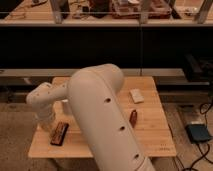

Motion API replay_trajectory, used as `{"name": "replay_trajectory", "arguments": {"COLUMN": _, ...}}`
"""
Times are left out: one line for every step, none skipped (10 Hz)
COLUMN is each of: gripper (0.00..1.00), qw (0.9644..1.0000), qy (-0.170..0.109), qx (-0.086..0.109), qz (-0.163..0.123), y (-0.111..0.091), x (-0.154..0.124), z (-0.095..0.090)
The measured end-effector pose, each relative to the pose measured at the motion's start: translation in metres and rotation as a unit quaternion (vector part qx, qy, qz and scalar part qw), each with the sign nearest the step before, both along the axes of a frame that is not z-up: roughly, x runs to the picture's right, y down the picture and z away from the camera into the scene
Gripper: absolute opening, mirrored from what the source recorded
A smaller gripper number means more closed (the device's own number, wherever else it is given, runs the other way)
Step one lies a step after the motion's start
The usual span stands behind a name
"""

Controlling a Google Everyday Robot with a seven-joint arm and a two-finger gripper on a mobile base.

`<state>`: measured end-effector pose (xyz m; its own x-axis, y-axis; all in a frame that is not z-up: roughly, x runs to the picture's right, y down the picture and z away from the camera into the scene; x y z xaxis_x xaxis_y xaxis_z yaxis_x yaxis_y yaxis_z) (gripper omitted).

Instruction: Push the eraser across the table

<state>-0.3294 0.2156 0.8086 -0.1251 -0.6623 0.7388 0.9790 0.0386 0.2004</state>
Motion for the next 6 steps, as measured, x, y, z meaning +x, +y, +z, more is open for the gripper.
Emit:
{"name": "replay_trajectory", "arguments": {"gripper": 0.00, "qw": 0.9999, "qy": 0.006, "qx": -0.005, "qz": -0.008, "y": 0.010, "x": 0.005, "z": 0.004}}
{"name": "replay_trajectory", "arguments": {"gripper": 0.00, "qw": 0.9999, "qy": 0.008, "qx": -0.009, "qz": -0.011, "y": 0.015, "x": 0.007, "z": 0.005}}
{"name": "replay_trajectory", "arguments": {"gripper": 0.00, "qw": 0.9998, "qy": 0.011, "qx": -0.013, "qz": -0.014, "y": 0.022, "x": 0.009, "z": 0.006}}
{"name": "replay_trajectory", "arguments": {"gripper": 0.00, "qw": 0.9997, "qy": 0.016, "qx": -0.016, "qz": -0.010, "y": 0.025, "x": 0.016, "z": 0.007}}
{"name": "replay_trajectory", "arguments": {"gripper": 0.00, "qw": 0.9995, "qy": 0.026, "qx": -0.018, "qz": -0.009, "y": 0.026, "x": 0.028, "z": 0.009}}
{"name": "replay_trajectory", "arguments": {"gripper": 0.00, "qw": 0.9993, "qy": 0.033, "qx": -0.019, "qz": -0.007, "y": 0.026, "x": 0.034, "z": 0.010}}
